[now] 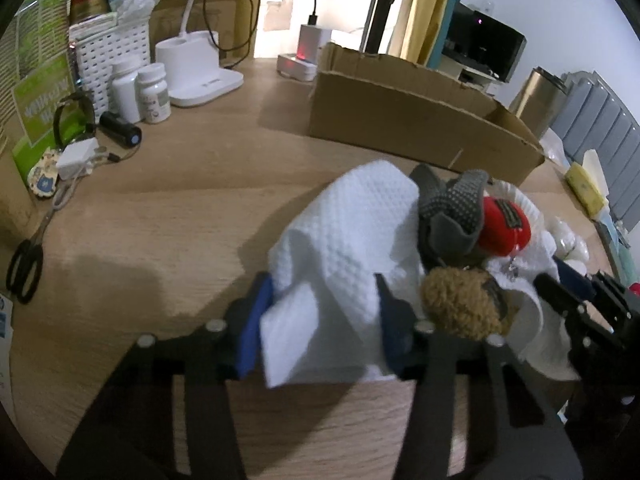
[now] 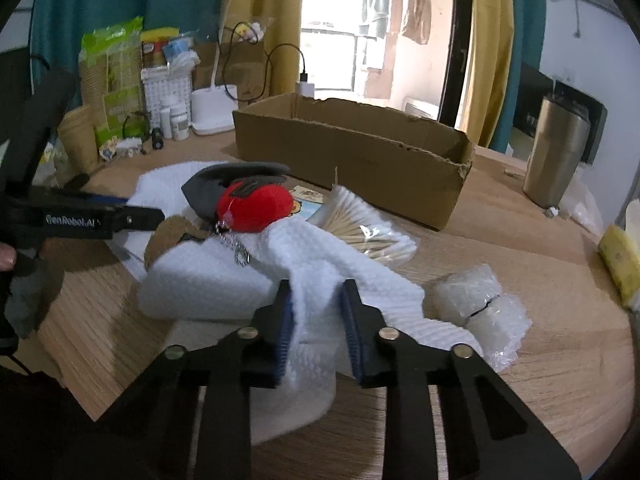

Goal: Organize soft objects
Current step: 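Reach both tools to the white towels and close on them, then lift the white towels with both tools and carry them toward the cardboard box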

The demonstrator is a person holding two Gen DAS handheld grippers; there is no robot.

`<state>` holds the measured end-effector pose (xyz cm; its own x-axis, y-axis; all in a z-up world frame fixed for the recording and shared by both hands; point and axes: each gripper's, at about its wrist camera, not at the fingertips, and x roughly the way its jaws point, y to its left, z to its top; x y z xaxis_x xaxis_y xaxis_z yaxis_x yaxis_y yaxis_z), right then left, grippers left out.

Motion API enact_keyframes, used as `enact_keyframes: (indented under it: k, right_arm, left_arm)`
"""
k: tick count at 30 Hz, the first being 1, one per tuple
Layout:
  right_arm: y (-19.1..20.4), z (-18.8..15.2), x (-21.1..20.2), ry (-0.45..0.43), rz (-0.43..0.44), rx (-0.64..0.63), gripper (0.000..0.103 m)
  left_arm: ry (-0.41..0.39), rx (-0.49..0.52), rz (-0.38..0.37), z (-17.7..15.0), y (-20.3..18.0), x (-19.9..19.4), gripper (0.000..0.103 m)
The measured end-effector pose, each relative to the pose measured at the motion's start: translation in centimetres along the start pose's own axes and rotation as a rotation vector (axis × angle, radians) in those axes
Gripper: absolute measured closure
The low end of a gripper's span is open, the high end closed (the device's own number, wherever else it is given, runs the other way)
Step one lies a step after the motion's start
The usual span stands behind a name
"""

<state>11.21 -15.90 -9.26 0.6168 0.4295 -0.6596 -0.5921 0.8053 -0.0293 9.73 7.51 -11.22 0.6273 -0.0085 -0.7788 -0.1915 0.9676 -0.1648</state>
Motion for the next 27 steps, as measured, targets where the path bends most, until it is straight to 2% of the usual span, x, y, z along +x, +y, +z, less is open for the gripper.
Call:
enact_keyframes:
  k: [3, 11, 13, 21, 27]
  right_arm:
    - [-0.8, 0.2, -1.0, -0.036, 0.052, 0.047, 0.085]
    - [-2.4, 1.5, -4.2, -0.147, 0.077, 0.103, 0.086]
    - [-3.0, 1.7, -4.9, -0.17, 0.08, 0.118, 0.087]
    - [-4.8, 2.3, -6.5, -0.221, 0.046, 0.132, 0.087]
    - [-5.7, 2.9, -7.0, -0.26, 0.032, 0.12, 0.087]
  left_arm:
    - [0.003, 0.007, -0.005, -0.1, 0.1, -0.1, 0.07]
    - [-0.021, -0.012, -0.048, 0.0, 0.3, -1.1, 0.082]
    - [-0.033, -0.011, -0.064, 0.1, 0.3, -1.5, 0.089]
    - [-0.127, 0.007, -0.151, 0.9, -0.1, -4.0, 0.091]
    - [-0.184, 0.012, -0.181, 2.2, -0.1, -5.7, 0.091]
